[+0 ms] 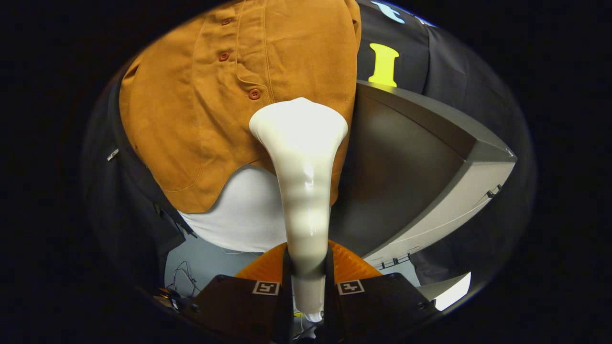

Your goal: Iron the clothes twice with a garment steamer, once on the left side and once on the right side.

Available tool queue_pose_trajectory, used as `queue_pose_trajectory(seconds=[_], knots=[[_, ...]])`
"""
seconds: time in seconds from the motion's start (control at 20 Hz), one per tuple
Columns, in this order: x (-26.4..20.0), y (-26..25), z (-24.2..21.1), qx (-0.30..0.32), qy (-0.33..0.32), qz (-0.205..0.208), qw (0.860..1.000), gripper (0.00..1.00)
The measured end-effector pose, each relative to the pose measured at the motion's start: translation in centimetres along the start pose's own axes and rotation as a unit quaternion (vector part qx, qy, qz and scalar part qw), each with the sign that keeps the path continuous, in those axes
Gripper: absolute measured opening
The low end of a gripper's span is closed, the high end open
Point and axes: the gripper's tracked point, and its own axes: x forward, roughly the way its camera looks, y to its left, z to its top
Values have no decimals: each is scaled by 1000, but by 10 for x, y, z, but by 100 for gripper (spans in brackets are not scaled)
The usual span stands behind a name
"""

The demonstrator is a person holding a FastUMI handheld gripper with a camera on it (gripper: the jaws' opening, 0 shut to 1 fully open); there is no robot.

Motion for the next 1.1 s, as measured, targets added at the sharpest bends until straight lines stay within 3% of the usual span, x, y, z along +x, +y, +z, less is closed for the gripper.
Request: queue_pose_trajectory(seconds=[0.55,1.1], knots=[[-44,10,51,-17,-116,15,993,29],[-147,107,190,-60,-276,59,957,29]])
